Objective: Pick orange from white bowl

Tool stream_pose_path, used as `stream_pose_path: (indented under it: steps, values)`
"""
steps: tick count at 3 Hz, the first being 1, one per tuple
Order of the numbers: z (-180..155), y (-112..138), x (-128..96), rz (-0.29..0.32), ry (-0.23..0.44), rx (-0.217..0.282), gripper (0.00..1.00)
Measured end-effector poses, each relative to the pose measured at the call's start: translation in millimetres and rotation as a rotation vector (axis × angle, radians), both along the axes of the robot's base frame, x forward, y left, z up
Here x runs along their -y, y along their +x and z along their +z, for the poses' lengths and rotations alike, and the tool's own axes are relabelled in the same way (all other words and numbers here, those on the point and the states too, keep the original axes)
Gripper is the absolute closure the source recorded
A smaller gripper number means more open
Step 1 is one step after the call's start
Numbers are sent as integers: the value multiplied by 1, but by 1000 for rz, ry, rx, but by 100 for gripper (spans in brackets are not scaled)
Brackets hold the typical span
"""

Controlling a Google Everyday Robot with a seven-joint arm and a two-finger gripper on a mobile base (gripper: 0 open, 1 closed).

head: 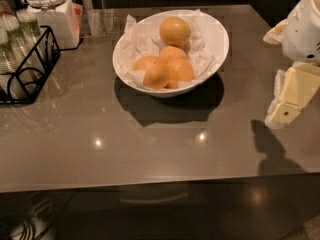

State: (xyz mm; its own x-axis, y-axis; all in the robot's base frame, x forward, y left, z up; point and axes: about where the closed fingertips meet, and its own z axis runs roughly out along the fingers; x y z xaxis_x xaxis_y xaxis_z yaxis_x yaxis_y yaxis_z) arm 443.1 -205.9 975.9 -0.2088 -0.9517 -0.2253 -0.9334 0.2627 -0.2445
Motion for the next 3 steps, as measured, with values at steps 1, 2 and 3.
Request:
stream_pose_path:
  steps: [1,2,3]
  values:
    - [1,16,-37,49,45,9,0]
    - [2,30,-85,134,69,8,0]
    - [3,31,-88,139,70,10,0]
